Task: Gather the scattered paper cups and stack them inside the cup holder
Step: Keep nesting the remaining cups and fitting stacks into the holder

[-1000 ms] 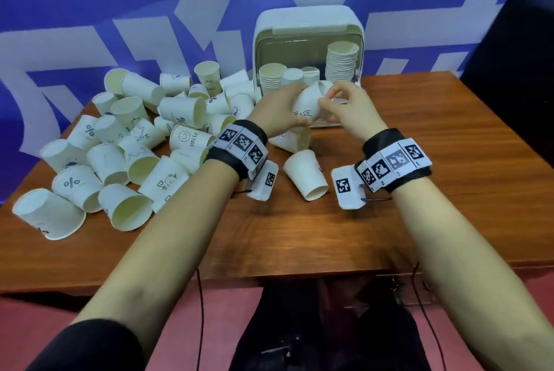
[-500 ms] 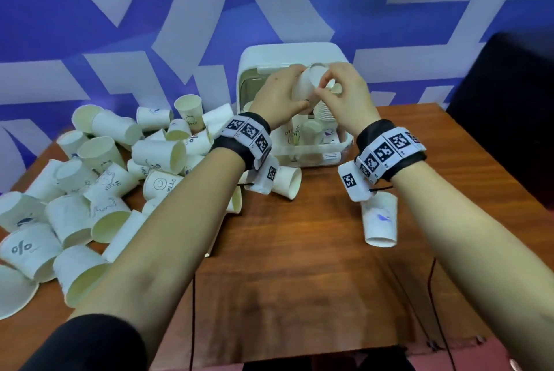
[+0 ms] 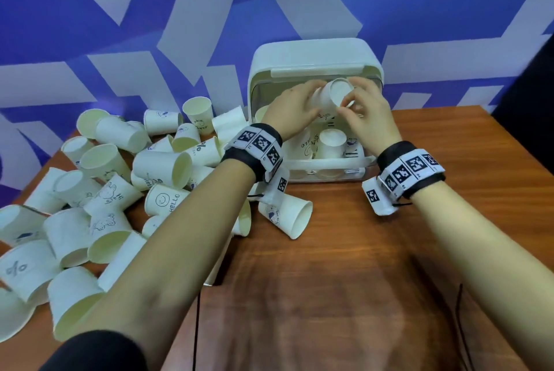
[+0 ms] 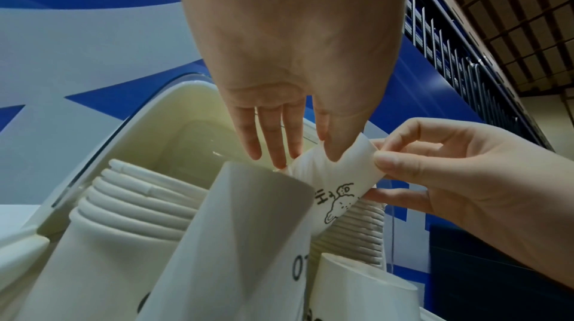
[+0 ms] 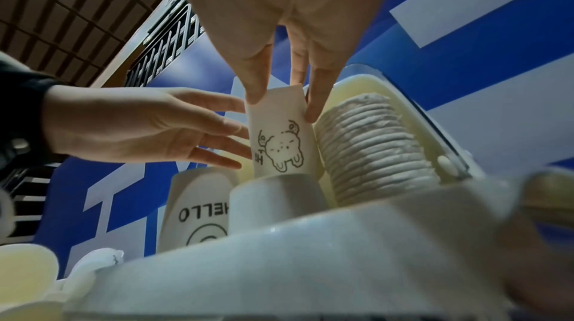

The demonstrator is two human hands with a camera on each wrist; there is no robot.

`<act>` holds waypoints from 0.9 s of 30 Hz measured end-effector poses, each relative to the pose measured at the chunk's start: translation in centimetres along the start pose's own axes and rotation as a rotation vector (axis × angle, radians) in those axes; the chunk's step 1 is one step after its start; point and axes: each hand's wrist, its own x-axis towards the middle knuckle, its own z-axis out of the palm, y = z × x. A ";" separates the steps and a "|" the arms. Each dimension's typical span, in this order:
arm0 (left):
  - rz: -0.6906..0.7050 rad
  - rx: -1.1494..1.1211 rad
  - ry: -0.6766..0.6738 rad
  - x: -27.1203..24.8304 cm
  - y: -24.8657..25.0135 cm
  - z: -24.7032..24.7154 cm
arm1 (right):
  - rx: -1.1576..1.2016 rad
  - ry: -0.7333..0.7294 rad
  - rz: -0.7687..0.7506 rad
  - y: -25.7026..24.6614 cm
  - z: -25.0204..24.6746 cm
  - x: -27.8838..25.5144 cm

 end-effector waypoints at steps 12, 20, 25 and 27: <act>-0.031 0.082 -0.054 0.2 -1.0 1.0 | -0.157 -0.133 -0.044 2.0 2.4 0.5; 0.013 0.264 -0.036 0.5 -1.9 1.6 | -0.256 -0.283 -0.009 1.2 2.3 1.2; 0.038 0.344 -0.035 0.2 -2.4 1.5 | -0.303 -0.420 0.018 1.1 2.7 1.9; 0.036 0.357 -0.039 0.1 -2.5 1.4 | -0.336 -0.489 0.044 1.1 3.2 2.2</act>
